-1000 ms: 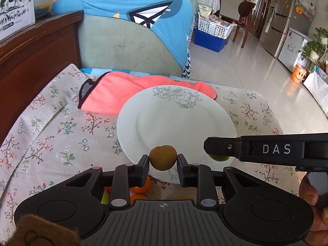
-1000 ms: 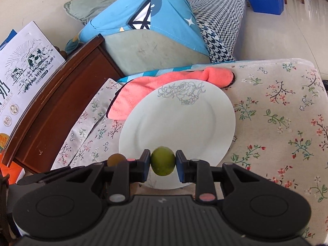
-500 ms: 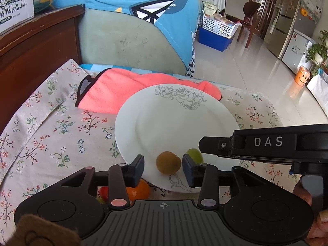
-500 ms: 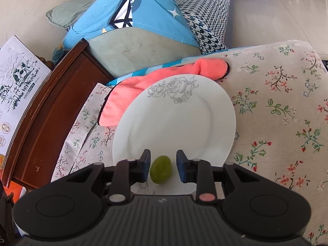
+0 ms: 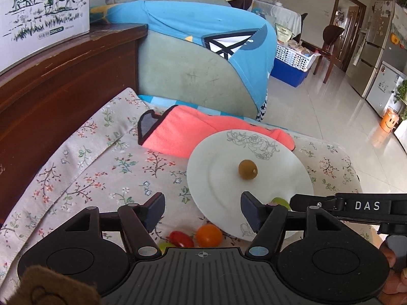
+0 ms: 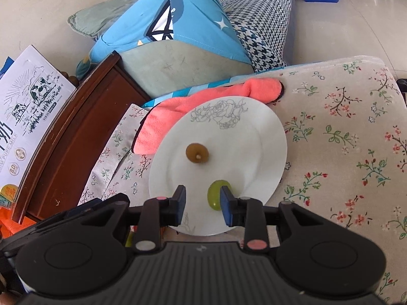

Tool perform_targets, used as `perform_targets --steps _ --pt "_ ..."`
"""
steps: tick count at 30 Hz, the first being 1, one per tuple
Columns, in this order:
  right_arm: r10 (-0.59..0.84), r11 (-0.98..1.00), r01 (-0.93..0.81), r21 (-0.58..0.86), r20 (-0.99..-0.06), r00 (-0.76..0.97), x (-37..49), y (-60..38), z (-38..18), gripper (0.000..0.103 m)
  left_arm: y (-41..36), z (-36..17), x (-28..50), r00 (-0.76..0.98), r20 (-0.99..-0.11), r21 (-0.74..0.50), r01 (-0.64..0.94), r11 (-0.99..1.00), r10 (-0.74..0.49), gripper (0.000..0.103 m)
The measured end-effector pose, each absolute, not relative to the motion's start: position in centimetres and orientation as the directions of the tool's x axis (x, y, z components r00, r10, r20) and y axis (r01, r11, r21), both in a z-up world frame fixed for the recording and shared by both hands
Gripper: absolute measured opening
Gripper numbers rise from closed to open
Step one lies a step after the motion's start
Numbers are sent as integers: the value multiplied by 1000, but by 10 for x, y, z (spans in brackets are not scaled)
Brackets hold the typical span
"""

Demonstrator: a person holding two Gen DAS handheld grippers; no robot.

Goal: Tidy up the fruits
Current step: 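Withdraw both open tools from the plate back toward the fruit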

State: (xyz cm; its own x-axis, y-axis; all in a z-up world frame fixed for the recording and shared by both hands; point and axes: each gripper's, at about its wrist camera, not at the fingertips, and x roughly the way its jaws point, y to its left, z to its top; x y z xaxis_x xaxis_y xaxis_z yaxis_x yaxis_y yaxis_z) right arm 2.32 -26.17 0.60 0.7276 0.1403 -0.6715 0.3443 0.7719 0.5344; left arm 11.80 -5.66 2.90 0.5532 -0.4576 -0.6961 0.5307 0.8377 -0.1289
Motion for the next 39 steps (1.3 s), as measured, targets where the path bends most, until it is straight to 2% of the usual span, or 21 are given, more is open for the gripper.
perform_targets --steps 14,20,28,39 --pt "162 869 235 435 -699 696 -28 -233 4 34 -4 15 83 562 -714 -174 435 884 -417 65" --pt "175 868 234 439 -710 682 -51 -221 -2 34 2 7 61 553 -727 -171 429 887 -407 65" --pt "158 911 197 361 -750 642 -68 -197 -13 34 5 -2 46 535 -745 -173 422 890 -399 65" --pt "160 942 129 309 -754 637 -73 -180 -16 34 5 -9 41 521 -754 -185 417 890 -401 65"
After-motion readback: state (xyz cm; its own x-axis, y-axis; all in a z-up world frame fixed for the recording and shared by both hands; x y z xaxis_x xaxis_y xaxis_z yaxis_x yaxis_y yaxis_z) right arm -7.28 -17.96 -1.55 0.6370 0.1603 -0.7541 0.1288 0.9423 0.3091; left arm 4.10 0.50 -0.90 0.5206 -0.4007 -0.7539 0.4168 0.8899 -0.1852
